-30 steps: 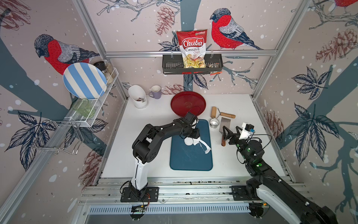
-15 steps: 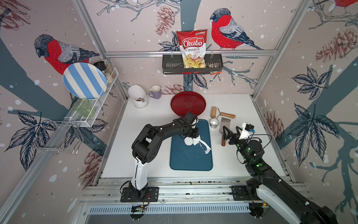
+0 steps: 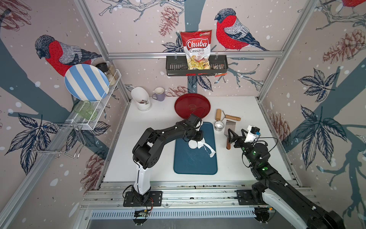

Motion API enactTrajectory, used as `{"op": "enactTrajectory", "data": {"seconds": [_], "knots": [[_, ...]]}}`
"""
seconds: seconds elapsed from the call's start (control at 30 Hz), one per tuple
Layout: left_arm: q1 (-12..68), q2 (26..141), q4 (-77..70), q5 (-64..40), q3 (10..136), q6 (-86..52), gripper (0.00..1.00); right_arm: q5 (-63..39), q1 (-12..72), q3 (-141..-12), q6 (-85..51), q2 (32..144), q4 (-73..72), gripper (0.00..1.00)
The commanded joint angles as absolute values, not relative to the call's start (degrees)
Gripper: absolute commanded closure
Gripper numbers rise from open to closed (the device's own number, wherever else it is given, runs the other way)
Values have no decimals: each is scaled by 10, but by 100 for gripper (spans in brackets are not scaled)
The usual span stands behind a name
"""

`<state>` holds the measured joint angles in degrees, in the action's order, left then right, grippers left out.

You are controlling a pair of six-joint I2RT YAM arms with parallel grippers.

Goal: Roll out the dumpling wrappers from the dough
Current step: Remove the dumpling wrapper from the work surface.

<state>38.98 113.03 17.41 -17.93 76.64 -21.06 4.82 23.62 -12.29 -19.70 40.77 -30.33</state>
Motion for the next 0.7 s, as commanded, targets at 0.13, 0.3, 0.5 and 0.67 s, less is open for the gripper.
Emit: {"op": "enactTrajectory", "data": {"seconds": [0.13,0.3,0.5,0.67], "knots": [[402,1113,170,-179,762,-217,79,45,237,-122,-201,407,-333,0],[411,1103,171,-172,760,-222,80,45,237,-122,-202,407,-332,0],[420,1094,174,-161,758,-226,80,45,237,-122,-202,406,-331,0],[428,1090,174,-157,755,-229,80,45,237,-122,-202,405,-331,0]]}}
